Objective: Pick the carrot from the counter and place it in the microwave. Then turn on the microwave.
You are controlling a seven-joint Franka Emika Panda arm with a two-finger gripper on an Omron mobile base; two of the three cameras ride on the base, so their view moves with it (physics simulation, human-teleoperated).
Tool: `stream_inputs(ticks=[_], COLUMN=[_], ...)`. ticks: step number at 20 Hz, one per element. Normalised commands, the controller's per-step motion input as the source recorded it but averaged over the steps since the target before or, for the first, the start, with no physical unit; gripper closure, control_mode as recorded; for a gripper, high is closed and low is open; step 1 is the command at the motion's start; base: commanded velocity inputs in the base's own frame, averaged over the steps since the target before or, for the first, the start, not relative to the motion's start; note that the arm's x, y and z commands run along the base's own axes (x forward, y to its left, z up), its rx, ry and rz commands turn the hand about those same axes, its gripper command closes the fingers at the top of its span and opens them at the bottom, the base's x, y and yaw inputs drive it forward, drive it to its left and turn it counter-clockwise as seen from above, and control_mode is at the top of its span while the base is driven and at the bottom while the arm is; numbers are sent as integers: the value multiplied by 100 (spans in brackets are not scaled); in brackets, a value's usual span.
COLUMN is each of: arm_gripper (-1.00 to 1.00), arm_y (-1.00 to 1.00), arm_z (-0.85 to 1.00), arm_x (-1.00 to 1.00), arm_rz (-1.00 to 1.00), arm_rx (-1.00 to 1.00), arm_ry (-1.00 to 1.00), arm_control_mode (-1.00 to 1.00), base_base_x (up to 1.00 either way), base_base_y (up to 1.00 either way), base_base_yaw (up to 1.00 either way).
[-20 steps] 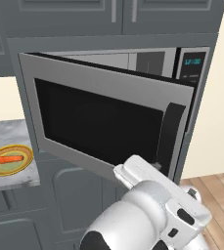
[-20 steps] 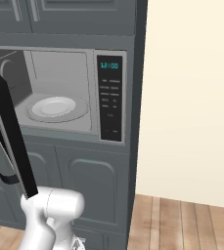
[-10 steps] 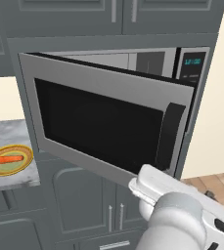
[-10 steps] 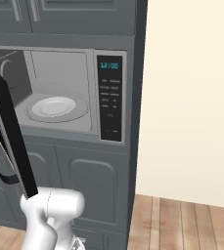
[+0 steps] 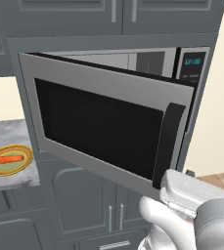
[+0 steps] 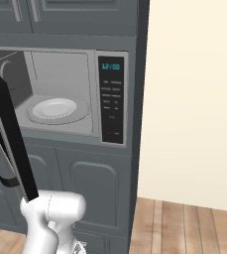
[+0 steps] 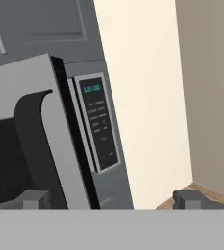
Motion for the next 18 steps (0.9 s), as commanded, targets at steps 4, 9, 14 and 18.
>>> stream_inputs(ticks=[4,9,14,18], arm_gripper=[-100,-100,-100,-100], arm_y=[-27,-33,-29,-30], arm_z=[0,0,-2,-9], arm_x=[-9,-6,-1,0], arm_rz=[16,18,17,14], arm_rx=[0,0,-3,-3], arm_ry=[-8,-4,0,0], arm_control_mode=[-100,-100,-100,-100], base_base_x=[0,0,0,0], base_base_y=[0,0,0,0], base_base_yaw=[0,0,0,0])
